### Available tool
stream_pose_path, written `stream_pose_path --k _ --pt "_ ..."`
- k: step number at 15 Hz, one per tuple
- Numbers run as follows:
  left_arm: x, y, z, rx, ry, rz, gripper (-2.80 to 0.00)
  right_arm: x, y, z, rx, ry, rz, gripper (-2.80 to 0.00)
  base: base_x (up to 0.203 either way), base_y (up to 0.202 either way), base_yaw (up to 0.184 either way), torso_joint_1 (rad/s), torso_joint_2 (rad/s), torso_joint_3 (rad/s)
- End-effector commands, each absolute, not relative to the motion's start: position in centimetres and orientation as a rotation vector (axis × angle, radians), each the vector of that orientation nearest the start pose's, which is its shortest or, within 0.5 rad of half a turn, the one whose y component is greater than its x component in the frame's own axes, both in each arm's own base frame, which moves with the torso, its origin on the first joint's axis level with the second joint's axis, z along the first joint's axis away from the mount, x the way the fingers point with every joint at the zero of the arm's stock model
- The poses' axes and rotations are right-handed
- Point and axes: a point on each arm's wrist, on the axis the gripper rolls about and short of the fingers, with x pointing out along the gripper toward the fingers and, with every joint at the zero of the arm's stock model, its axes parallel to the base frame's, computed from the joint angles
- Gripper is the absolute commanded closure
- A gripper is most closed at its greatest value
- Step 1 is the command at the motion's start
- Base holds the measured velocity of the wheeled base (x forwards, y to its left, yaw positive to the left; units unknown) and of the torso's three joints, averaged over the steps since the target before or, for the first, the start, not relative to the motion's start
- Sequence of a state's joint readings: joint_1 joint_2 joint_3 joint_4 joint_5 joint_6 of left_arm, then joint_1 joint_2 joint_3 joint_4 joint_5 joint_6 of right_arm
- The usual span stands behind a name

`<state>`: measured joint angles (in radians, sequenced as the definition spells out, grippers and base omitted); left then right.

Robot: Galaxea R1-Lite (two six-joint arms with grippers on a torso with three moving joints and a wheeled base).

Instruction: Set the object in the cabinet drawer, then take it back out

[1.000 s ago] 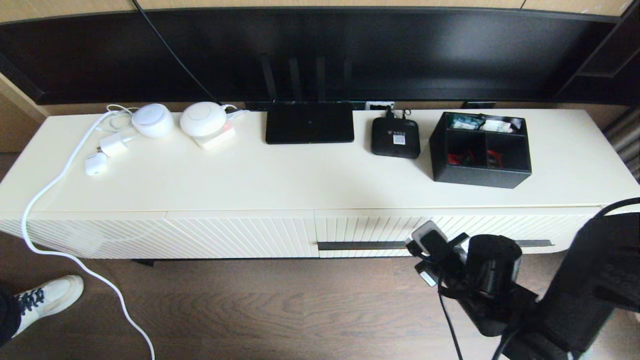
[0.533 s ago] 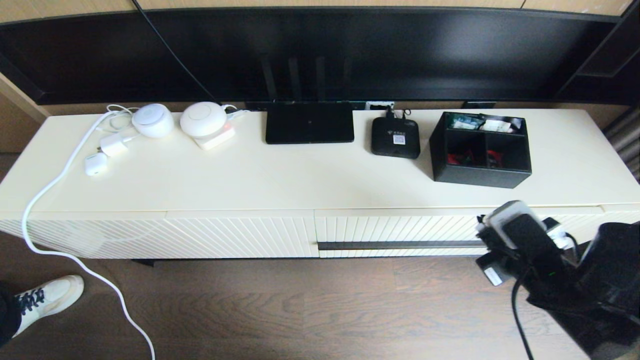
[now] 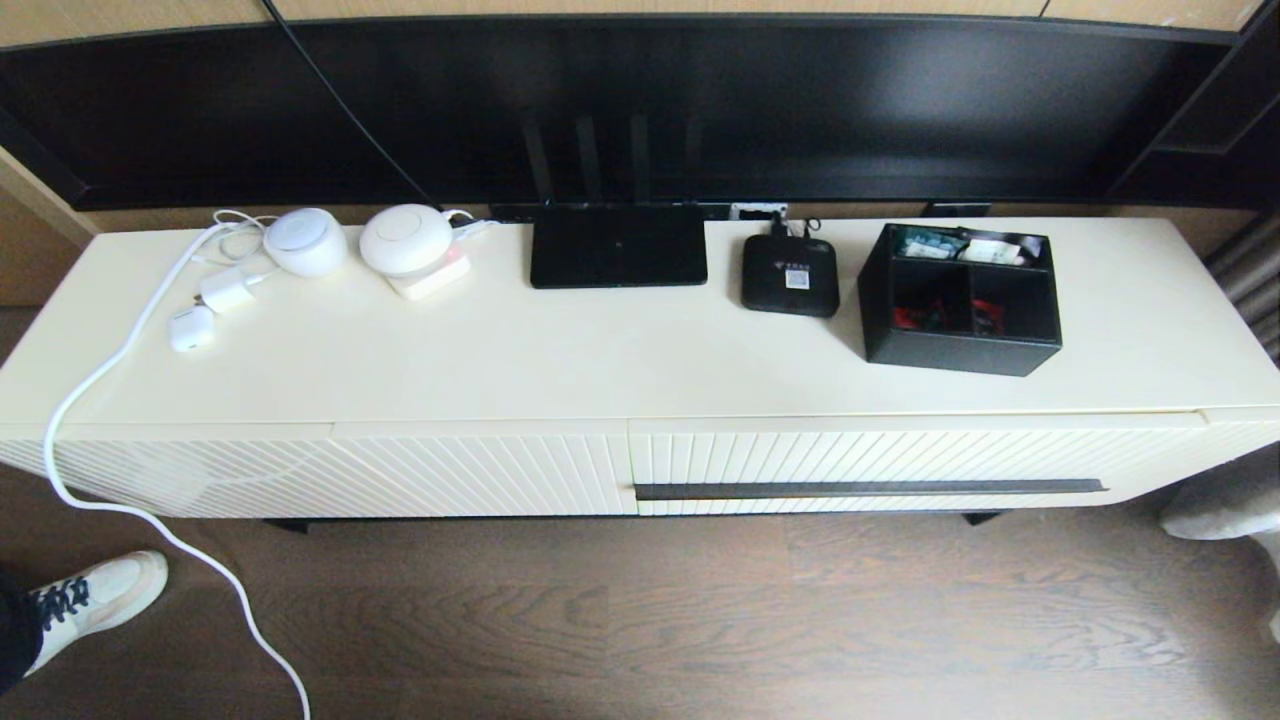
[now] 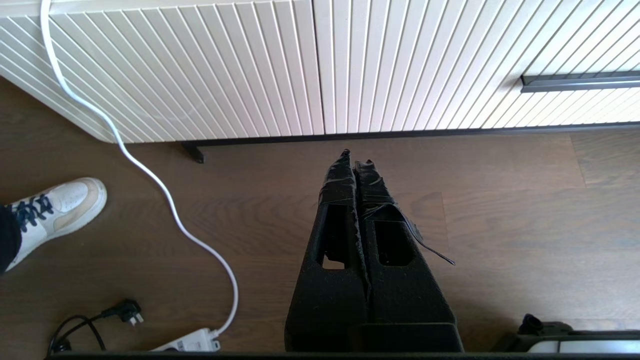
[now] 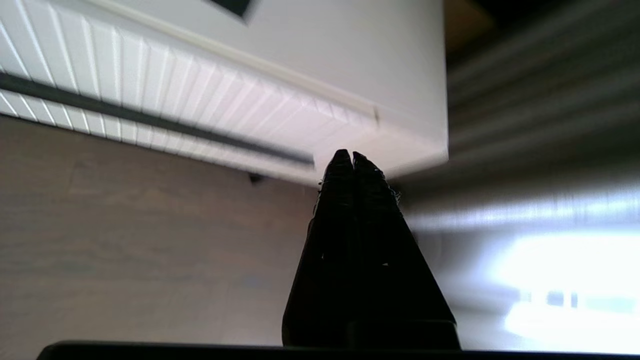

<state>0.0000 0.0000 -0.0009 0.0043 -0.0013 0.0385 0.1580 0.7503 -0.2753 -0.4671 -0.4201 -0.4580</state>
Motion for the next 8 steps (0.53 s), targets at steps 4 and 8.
stream_pose_path --k 4,8 --pt "-2.3 0.0 7.5 0.038 0.006 -0.002 0.00 -1.3 -0.9 14.8 -0.249 -0.007 -0.341 0.00 0.000 0.000 0.000 0.000 0.00 0.000" --pt "-2.3 0.0 7.5 0.038 0.005 -0.002 0.00 -4.0 -0.5 9.8 -0.197 0.119 -0.200 0.00 0.000 0.000 0.000 0.000 0.00 0.000"
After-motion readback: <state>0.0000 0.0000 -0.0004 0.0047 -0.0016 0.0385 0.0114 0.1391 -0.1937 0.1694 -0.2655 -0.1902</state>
